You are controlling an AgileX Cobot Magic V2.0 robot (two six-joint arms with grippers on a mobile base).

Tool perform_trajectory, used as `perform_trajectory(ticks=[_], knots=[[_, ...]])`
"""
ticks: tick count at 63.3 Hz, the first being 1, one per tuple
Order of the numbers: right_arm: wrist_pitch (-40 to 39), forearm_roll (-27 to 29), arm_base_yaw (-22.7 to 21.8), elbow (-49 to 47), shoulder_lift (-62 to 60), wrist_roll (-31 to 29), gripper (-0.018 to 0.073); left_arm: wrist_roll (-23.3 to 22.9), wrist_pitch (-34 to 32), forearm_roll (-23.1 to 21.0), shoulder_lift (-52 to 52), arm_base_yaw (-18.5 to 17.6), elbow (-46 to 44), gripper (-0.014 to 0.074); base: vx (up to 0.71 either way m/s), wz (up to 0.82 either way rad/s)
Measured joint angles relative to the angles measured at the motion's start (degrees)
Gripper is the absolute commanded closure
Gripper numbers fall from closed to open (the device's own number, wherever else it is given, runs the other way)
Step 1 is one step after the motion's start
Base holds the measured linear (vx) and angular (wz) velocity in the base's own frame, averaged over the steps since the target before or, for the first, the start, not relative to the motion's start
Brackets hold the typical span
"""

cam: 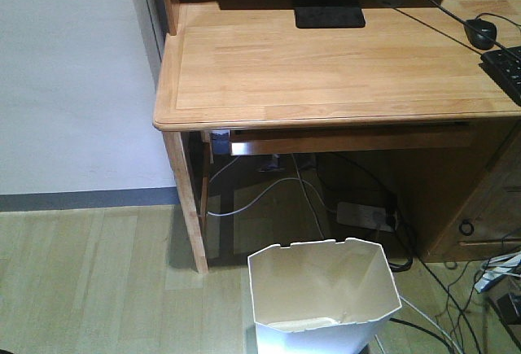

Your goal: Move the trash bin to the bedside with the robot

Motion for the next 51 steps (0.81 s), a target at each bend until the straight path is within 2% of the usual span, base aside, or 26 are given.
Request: perform_trajectory(ticks=[23, 37, 51], knots=[[-0.5, -0.1, 0.0, 0.0, 0.0, -0.2, 0.0568, 0.0, 0.0, 0.0, 0.0, 0.0, 0.0, 0.0603, 0.0, 0.0], [-10.3, -0.1, 0.0, -0.1, 0.0, -0.9, 0.0568, 0.0, 0.0, 0.0, 0.0, 0.0, 0.0, 0.0603, 0.0, 0.0], [-7.7, -0.3, 0.0, -9.7, 7.4, -3.9, 0.0568, 0.0, 0.0, 0.0, 0.0, 0.0, 0.0, 0.0603, 0.0, 0.0]])
